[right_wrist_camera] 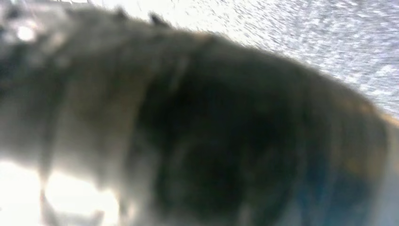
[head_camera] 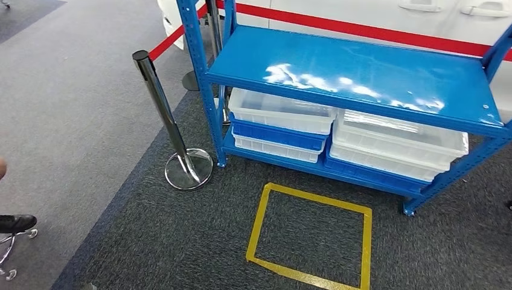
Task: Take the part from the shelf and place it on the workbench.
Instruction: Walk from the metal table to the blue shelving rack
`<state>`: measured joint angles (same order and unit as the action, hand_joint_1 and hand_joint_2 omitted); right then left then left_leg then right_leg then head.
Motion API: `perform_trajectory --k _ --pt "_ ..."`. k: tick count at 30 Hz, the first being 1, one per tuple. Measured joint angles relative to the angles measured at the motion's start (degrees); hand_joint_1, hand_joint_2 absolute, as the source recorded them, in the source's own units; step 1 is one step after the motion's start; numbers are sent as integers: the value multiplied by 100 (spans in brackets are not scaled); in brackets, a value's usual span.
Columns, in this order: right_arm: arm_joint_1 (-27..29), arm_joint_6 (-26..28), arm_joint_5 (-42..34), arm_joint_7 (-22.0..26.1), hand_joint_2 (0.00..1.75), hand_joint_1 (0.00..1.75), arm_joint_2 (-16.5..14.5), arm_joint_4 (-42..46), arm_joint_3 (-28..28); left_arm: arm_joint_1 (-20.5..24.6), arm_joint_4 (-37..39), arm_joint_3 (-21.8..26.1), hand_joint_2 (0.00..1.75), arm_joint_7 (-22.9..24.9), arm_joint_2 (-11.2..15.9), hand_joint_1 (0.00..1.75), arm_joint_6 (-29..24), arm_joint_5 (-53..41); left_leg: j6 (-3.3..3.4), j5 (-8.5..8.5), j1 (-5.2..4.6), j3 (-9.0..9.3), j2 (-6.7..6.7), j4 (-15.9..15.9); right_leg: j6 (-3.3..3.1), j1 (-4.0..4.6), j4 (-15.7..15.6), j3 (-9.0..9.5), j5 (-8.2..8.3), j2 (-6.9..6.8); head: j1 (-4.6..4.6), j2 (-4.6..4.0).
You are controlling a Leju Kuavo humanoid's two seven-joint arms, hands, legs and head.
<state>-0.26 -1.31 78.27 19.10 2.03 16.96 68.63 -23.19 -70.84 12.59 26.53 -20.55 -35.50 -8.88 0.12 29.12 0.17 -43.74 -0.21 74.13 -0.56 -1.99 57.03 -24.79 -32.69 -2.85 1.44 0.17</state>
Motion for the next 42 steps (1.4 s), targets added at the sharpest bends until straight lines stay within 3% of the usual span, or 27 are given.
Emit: perform_trajectory --k 1,3,5,7,8,9,11,12,14,15,16,18,20,22,23,24,25,28,30,31,32,34,35,37,39,41,42 --pt "-6 0 0 0 0 0 -1 0 0 -4 0 1 0 0 1 0 0 0 -18 -204 30 127 48 -278 23 -8 0 55 -41 -85 1 0" --pt "-15 0 0 0 0 0 -3 0 0 4 1 2 0 0 0 0 0 1 -1 -515 10 516 298 -1027 84 -12 -10 148 -131 -234 -1 0" --pt "-29 0 0 1 0 0 -3 0 0 17 3 3 0 -1 -1 0 0 -1 63 -540 -48 710 482 -1387 155 14 -44 208 -196 -363 -8 0" --pt "-72 0 0 1 0 0 -4 1 0 7 4 4 0 -1 -2 0 0 -2 135 -493 -77 727 402 -1434 223 40 -131 306 -221 -490 -12 0" --pt "-97 0 0 2 0 0 -4 1 0 -6 4 5 0 -1 -3 0 0 -2 170 -488 -68 767 333 -1484 252 36 -168 378 -249 -469 -19 0" --pt "-113 -1 0 4 0 0 -5 2 0 -12 4 6 0 -1 -4 0 0 -2 214 -488 -50 823 265 -1546 271 28 -123 410 -316 -352 -31 0" --pt "-116 -1 -1 9 0 0 -5 2 0 -1 4 8 0 -2 -8 0 0 -3 281 -504 -14 927 152 -1656 276 13 232 301 -541 8 -58 0" --pt "-106 0 -2 11 0 0 -4 2 0 14 4 8 0 -1 -9 0 0 -3 304 -503 -15 944 99 -1674 267 17 548 130 -684 144 -64 0" --pt "-76 2 -2 7 0 0 -4 2 0 31 6 8 0 -1 -12 0 0 -3 326 -486 -23 952 -49 -1670 263 23 1232 -326 -892 239 -65 0" --pt "-60 1 -1 5 0 0 -5 1 0 31 8 9 0 0 -13 0 0 -3 331 -471 -27 961 -146 -1660 263 23 1462 -541 -878 257 -65 0" --pt "-48 1 -1 4 0 0 -5 1 0 28 11 9 0 0 -13 0 0 -3 328 -451 -29 977 -242 -1643 264 20 1505 -678 -744 265 -64 0" --pt "-39 1 -2 4 0 0 -2 2 0 24 15 9 0 0 -13 0 0 -2 293 -395 -23 1018 -416 -1582 262 6 977 -658 -183 351 -66 0" --pt "-31 1 -2 5 0 0 2 0 0 31 19 10 0 0 -13 0 1 -1 237 -336 -32 1027 -558 -1499 250 -2 431 -539 160 586 -67 0" --pt "-31 0 -2 3 0 0 3 -1 0 28 22 13 0 1 -13 0 1 -1 175 -325 -44 992 -688 -1462 221 9 292 -515 171 689 -67 0" --pt "-40 0 -2 2 0 0 3 -1 0 17 22 14 0 1 -13 0 1 -1 144 -334 -43 964 -755 -1463 195 7 270 -511 178 643 -68 0" --pt "-53 0 -2 1 0 0 1 1 0 2 23 16 0 2 -12 0 1 -2 116 -336 -43 949 -745 -1458 162 -2 255 -503 189 576 -68 0" --pt "-60 0 -2 0 0 0 -1 1 0 -7 23 18 0 2 -11 0 0 -2 86 -294 -52 916 -630 -1394 116 -12 237 -486 200 515 -56 0" --pt "-29 0 -2 2 0 0 -7 2 0 15 24 20 0 0 -8 0 0 -3 6 161 -47 530 -116 -587 7 -5 202 -443 199 290 -21 0" --pt "-5 0 -2 2 0 0 -8 2 0 20 24 20 0 0 -7 0 0 -2 -23 395 -13 187 -31 74 -4 13 203 -425 171 138 -20 0" --pt "-3 0 -2 2 0 0 -8 2 0 18 24 20 0 0 -7 0 0 -2 -26 355 -2 133 -19 159 -1 19 204 -407 151 69 -20 0" --pt "-6 0 -2 2 0 0 -8 2 0 14 24 21 0 0 -6 0 0 -2 -18 213 3 196 -10 23 7 23 204 -380 130 14 -20 0" --pt "-18 0 -2 2 0 0 -10 2 0 15 25 21 0 0 -5 0 0 -2 52 -179 -22 575 78 -724 34 27 202 -307 73 -82 -22 0" --pt "-23 0 -2 2 0 0 -12 1 0 15 25 21 0 0 -5 0 0 -2 102 -288 -50 753 148 -1064 58 35 202 -282 46 -117 -21 0" --pt "-33 -1 -2 2 0 0 -17 0 0 12 26 22 0 0 -4 0 0 -2 178 -323 -106 914 236 -1397 115 47 181 -254 16 -188 -23 0" --pt "-57 -1 -2 2 0 0 -20 0 0 -3 26 25 0 1 -5 0 0 -2 214 -331 -97 949 175 -1481 179 58 120 -195 3 -239 -24 0" --pt "-76 0 -2 4 0 0 -19 1 0 -8 26 26 0 -1 -10 0 0 -3 270 -367 -61 1042 117 -1623 222 55 227 -190 -111 -86 -33 0" --pt "-76 1 -2 5 0 0 -16 1 0 3 26 25 0 -2 -12 0 0 -4 300 -383 -42 1086 92 -1683 232 49 445 -284 -242 41 -38 0"
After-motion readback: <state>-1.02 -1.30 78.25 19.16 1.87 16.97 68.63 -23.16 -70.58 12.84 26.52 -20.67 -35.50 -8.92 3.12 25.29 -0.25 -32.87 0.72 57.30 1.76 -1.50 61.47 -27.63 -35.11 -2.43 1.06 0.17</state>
